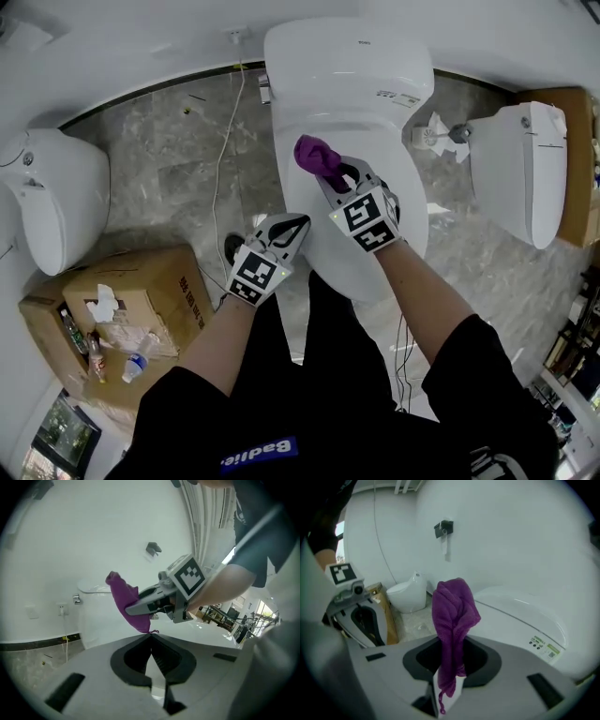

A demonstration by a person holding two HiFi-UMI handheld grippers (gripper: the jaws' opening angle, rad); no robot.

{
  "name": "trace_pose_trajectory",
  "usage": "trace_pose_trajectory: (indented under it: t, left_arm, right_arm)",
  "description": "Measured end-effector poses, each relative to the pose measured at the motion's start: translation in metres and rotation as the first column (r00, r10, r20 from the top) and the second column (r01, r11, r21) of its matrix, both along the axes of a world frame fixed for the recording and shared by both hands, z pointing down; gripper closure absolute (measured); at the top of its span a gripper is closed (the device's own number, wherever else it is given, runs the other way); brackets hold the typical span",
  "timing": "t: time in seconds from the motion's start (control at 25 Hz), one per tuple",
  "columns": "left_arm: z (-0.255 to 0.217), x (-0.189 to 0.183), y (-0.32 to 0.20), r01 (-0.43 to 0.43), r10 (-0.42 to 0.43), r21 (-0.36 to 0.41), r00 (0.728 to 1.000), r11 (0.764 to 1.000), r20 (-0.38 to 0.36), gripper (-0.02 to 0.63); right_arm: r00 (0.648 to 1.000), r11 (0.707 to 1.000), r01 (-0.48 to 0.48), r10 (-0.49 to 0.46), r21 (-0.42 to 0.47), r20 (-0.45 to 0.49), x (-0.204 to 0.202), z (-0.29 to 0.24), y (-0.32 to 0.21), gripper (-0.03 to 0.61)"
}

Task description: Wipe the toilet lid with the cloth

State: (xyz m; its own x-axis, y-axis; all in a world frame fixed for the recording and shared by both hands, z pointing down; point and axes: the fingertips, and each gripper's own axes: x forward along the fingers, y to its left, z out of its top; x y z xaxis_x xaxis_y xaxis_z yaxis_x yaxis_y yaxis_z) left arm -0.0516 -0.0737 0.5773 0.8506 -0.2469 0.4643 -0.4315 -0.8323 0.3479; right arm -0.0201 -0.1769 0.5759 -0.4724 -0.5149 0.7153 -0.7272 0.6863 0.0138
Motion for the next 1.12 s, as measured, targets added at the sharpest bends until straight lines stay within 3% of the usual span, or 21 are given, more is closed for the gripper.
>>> trace_pose_trajectory:
  t: [0.12,0.32,0.44,0.56,0.68,0.92,1.12]
  left_arm:
    - [0.000,-0.007,-0.019,0.014,-0.015,0.007,1.000,1.000,0.005,0.597]
    - [0.004,-0.001,-0.045,-0.012,0.012,0.032,1.000,0.999,0.006,0.597]
    - [0.007,-0.002,-0.054,-0.019,0.018,0.037,1.000,0.999,0.014,0.597]
    - [0.010,-0.006,-0.057,-0.007,0.006,0.034,1.000,0.999,0.021,0.597]
    - [0.014,-0.012,-0.053,0.008,-0.009,0.023,0.999,1.000,0.036,0.597]
    - [0.017,-0.020,-0.043,0.062,-0.062,0.005,0.996,0.998,0.068,0.597]
    - [0.007,-0.023,-0.038,0.114,-0.117,0.032,0.987,0.993,0.112,0.597]
  right_arm:
    - [0.988,0.993,0.109,-0.112,-0.035,-0.105,-0.006,0.026,-0.015,0.481]
    - [0.942,0.959,0.270,-0.282,-0.088,-0.182,-0.022,0.061,-0.028,0.480]
    - [0.880,0.912,0.385,-0.410,-0.145,-0.241,-0.022,0.082,-0.026,0.482]
    - [0.794,0.851,0.487,-0.525,-0.196,-0.306,-0.019,0.100,-0.026,0.482]
    - [0.727,0.801,0.554,-0.598,-0.226,-0.338,-0.019,0.111,-0.026,0.481]
    - [0.690,0.769,0.594,-0.638,-0.235,-0.343,-0.018,0.128,-0.025,0.482]
    - [0.675,0.748,0.621,-0.662,-0.232,-0.325,-0.013,0.131,-0.032,0.482]
